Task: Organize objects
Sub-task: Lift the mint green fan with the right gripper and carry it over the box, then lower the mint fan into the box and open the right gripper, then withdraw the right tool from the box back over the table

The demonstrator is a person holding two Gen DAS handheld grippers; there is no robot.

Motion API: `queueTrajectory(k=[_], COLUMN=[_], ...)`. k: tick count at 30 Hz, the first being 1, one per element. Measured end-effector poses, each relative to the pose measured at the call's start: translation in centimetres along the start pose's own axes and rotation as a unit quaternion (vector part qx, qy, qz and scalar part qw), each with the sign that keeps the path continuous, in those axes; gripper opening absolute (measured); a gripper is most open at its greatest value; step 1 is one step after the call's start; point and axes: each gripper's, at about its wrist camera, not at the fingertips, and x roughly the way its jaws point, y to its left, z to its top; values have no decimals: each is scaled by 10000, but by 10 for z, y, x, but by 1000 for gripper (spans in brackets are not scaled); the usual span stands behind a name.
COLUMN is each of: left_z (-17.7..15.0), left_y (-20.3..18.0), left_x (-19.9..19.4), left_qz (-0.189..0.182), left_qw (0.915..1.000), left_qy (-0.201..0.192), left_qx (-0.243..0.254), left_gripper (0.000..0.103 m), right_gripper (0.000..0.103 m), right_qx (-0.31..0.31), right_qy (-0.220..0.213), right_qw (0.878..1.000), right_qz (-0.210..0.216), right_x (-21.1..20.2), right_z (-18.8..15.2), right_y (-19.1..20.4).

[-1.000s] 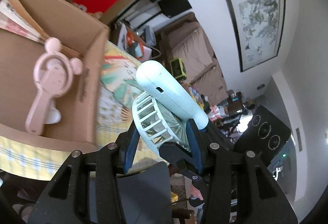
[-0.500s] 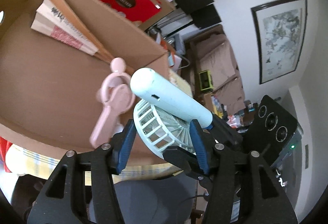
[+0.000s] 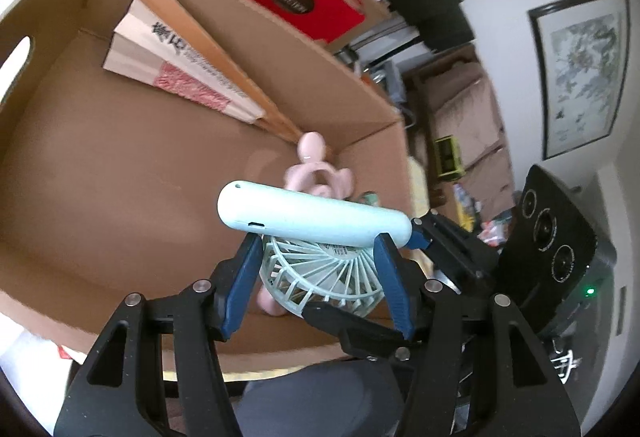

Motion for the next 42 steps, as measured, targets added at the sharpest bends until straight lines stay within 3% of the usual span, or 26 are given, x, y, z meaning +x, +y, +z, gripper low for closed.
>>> queueTrajectory(k=[7,12,16,23,27,31,35,38,41,42], left_z=[13,14,11,10,12,15,24,35,39,38], left_y=[9,14,18,19,18,17,16,21,30,33], left_x=[3,9,10,11,17,31,52,66,81,84], left_qz=[679,853,815,881,837,883,1103,1353,1571,1451], left_qw=[9973,9957,9961,9955,9955,9941,9892,9834,9754,9753], left_qy=[204,306,325,351,446,633,965,1207,1532,1636], left_qx=[205,199,100,51,-23,-54,-33,-90,-229,-309], left_gripper=[54,54,54,58,72,73,73,89,91,91], right_gripper=[82,80,44,47,53,55,55,56,57,58], right_qx=[-277,-315,-179,72,136,240,338,473,534,557], right_qy=[1011,1115,1217,945,659,445,293,175,53,8], right_qw=[9940,9925,9919,9954,9974,9982,9982,9982,9979,9977], right_qz=[-302,-398,-305,-166,-244,-334,-404,-332,-365,-379], right_x=[48,56,59,37,7,-18,-40,-58,-72,-78], right_z=[11,10,4,1,-3,-12,-26,-40,-49,-52], right_y=[7,4,-3,-10,-11,-12,-15,-21,-26,-29])
